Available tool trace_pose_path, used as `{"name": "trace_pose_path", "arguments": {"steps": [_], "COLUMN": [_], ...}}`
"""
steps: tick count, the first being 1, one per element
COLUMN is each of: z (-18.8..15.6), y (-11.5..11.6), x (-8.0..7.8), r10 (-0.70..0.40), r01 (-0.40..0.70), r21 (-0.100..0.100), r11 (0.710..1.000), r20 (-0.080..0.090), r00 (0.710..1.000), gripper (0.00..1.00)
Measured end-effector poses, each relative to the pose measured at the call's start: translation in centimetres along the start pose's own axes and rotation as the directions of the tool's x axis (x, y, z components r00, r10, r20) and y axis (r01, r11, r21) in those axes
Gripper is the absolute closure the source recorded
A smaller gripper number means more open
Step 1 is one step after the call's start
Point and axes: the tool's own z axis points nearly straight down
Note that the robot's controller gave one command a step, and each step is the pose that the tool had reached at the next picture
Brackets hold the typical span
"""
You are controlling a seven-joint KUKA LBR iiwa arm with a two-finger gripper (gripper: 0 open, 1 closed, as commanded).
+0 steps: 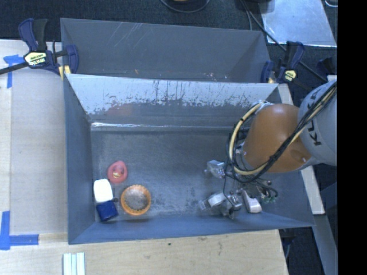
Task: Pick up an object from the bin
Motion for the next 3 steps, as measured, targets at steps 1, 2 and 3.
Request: {"name": "trace_pose_path", "arguments": {"steps": [1,2,3], "z": [-0.1,-0.1,-19.2], "y": [1.5,1.5,1.7], "x": [-0.5,-0.5,-1.3], "r10": [-0.106,-0.106,-0.084], "r01": [0.106,0.106,0.084], "r21": [0.002,0.002,0.003], "r11": [0.994,0.994,0.996], "r20": [0.005,0.005,0.01], "r00": [0.994,0.994,0.996], "gripper": [1.0,1.0,1.0]}}
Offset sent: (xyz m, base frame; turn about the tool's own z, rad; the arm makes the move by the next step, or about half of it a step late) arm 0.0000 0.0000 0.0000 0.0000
